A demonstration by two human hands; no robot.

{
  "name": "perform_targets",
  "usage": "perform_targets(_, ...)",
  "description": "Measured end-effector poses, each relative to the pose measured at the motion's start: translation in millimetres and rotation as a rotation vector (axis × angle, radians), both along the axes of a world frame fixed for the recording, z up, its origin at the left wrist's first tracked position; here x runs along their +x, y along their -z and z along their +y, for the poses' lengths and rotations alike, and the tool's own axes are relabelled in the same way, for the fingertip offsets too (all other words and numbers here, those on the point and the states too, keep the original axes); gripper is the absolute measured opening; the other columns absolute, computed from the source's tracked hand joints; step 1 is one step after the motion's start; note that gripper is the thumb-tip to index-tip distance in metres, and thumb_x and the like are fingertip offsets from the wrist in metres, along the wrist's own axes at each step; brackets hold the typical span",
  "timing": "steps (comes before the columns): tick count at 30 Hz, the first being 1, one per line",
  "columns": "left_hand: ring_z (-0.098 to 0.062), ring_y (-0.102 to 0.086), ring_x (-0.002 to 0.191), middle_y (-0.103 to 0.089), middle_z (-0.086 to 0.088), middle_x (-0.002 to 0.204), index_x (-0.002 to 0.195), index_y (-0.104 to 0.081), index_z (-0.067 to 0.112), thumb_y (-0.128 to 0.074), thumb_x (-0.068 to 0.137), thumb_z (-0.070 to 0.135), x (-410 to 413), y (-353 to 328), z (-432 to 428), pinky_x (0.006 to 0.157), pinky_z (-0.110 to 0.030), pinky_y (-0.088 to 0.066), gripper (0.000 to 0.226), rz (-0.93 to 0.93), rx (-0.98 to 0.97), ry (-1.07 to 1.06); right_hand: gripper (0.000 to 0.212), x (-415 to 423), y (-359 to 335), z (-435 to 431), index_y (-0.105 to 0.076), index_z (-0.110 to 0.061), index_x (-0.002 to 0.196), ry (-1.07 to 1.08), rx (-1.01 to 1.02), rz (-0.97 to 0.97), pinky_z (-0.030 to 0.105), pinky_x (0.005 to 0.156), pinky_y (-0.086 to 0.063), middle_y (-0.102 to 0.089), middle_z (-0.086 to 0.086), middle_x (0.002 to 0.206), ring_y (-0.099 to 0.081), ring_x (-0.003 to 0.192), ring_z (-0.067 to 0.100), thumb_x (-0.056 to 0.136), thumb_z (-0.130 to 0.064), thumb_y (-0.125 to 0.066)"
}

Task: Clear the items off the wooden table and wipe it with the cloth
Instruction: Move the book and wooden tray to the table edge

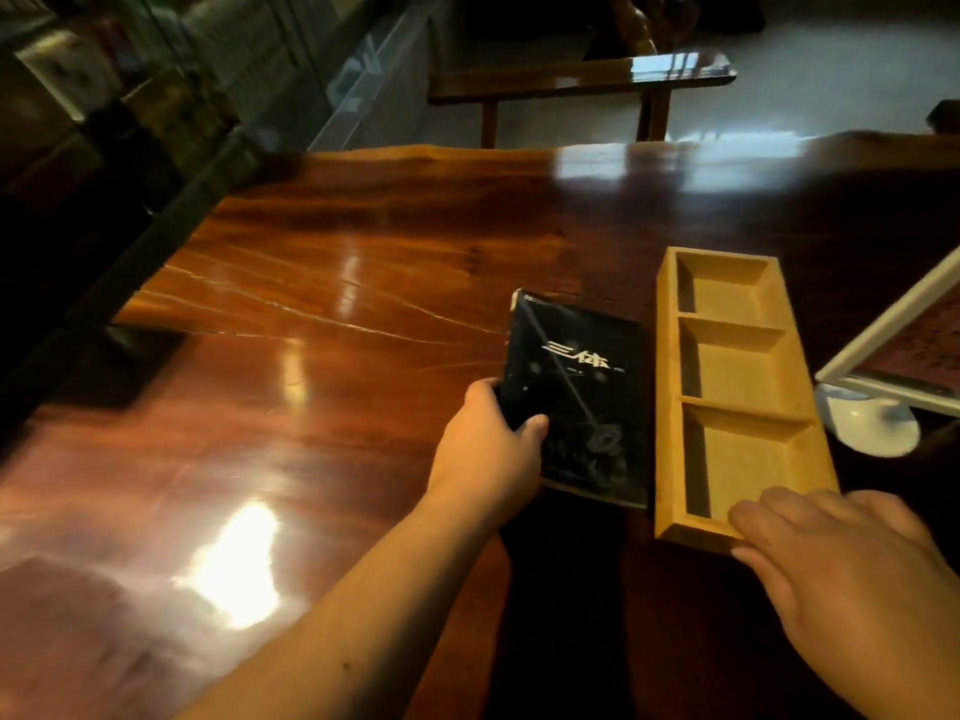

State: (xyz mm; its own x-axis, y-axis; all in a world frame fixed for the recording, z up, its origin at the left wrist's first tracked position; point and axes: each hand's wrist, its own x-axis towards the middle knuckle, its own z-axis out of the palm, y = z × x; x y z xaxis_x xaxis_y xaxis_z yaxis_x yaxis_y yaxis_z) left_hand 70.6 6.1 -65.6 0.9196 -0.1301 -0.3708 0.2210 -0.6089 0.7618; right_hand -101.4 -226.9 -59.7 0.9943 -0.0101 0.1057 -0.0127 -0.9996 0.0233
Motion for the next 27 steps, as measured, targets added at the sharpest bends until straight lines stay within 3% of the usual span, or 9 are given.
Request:
perform_targets(4,-0.024,-0.075,0.100,-0.073,0.002,0.118,0.136,-0.058,0.031,-0.070,0.088,0.033,-1.9,-31.9,88.5,0.078,-0.052,-0.064,0.049,0.009,-0.347,-0.104,0.003,21.6,9.4,38.2,-0.048,-0.039,0.092,-0.073,0.052,-0.028,0.045,0.070,-0.036,-0.042,-0.018,0.079,-0.050,0.065,0.016,0.090,-0.038,-0.048)
perform_targets(6,-0.022,-0.078,0.088,-0.077,0.001,0.111,0.133,-0.062,0.032,-0.070,0.095,0.024,0.4,-51.0,157.7,0.061,-0.041,-0.062,0.040,0.030,-0.443,-0.130,0.006,46.5,3.2,78.4,-0.048,-0.038,0.094,-0.089,0.080,-0.019,0.049,0.068,-0.041,-0.043,-0.016,0.080,-0.049,0.066,0.018,0.090,-0.042,-0.045)
perform_targets(8,-0.023,-0.077,0.080,-0.078,-0.002,0.107,0.129,-0.065,0.032,-0.066,0.100,0.017,1.8,-66.9,234.1,0.053,-0.033,-0.055,0.033,0.039,-0.449,-0.129,0.009,80.0,-14.0,131.9,-0.048,-0.040,0.092,-0.076,0.051,-0.022,0.044,0.067,-0.037,-0.044,-0.017,0.077,-0.049,0.065,0.017,0.088,-0.036,-0.054)
perform_targets(11,-0.025,-0.076,0.077,-0.079,-0.004,0.105,0.122,-0.070,0.034,-0.068,0.096,0.020,1.6,-83.4,340.0,0.052,-0.033,-0.054,0.029,0.066,-0.437,-0.188,0.026,132.5,-50.7,222.0,-0.041,-0.042,0.082,-0.066,0.033,0.008,0.037,0.066,-0.027,-0.040,-0.019,0.073,-0.050,0.064,0.014,0.083,-0.034,-0.066)
perform_targets(14,-0.025,-0.076,0.075,-0.080,-0.004,0.103,0.111,-0.073,0.040,-0.074,0.083,0.034,2.1,-82.5,425.6,0.055,-0.034,-0.054,0.029,0.137,-0.413,-0.239,0.038,179.8,-73.9,314.5,-0.033,-0.038,0.078,-0.124,0.100,0.032,0.041,0.067,-0.037,-0.049,-0.012,0.074,-0.058,0.069,0.024,0.083,-0.030,-0.070)
perform_targets(19,-0.024,-0.079,0.086,-0.079,-0.002,0.113,0.118,-0.072,0.039,-0.068,0.094,0.026,5.3,-48.7,515.1,0.055,-0.032,-0.057,0.027,0.140,-0.459,-0.362,0.024,247.8,-68.4,429.1,-0.036,-0.035,0.087,-0.243,0.120,0.038,0.042,0.077,-0.033,-0.047,-0.007,0.082,-0.054,0.079,0.023,0.095,-0.030,-0.058)
perform_targets(24,-0.031,-0.077,0.100,-0.077,-0.008,0.121,0.118,-0.073,0.035,-0.068,0.093,0.023,8.6,-20.3,562.7,0.063,-0.040,-0.060,0.027,0.192,-0.555,-0.422,0.007,293.7,-55.9,488.3,-0.054,-0.033,0.102,-0.243,0.121,0.015,0.045,0.086,-0.044,-0.061,-0.005,0.094,-0.061,0.088,0.023,0.097,-0.032,-0.059)
perform_targets(27,-0.029,-0.079,0.094,-0.079,-0.011,0.115,0.119,-0.074,0.023,-0.067,0.094,0.011,10.2,-7.4,566.2,0.065,-0.036,-0.063,0.029,0.205,-0.585,-0.428,0.009,307.5,-51.5,506.9,-0.056,-0.032,0.105,-0.233,0.119,0.027,0.044,0.087,-0.045,-0.061,-0.004,0.096,-0.060,0.089,0.024,0.098,-0.031,-0.060)
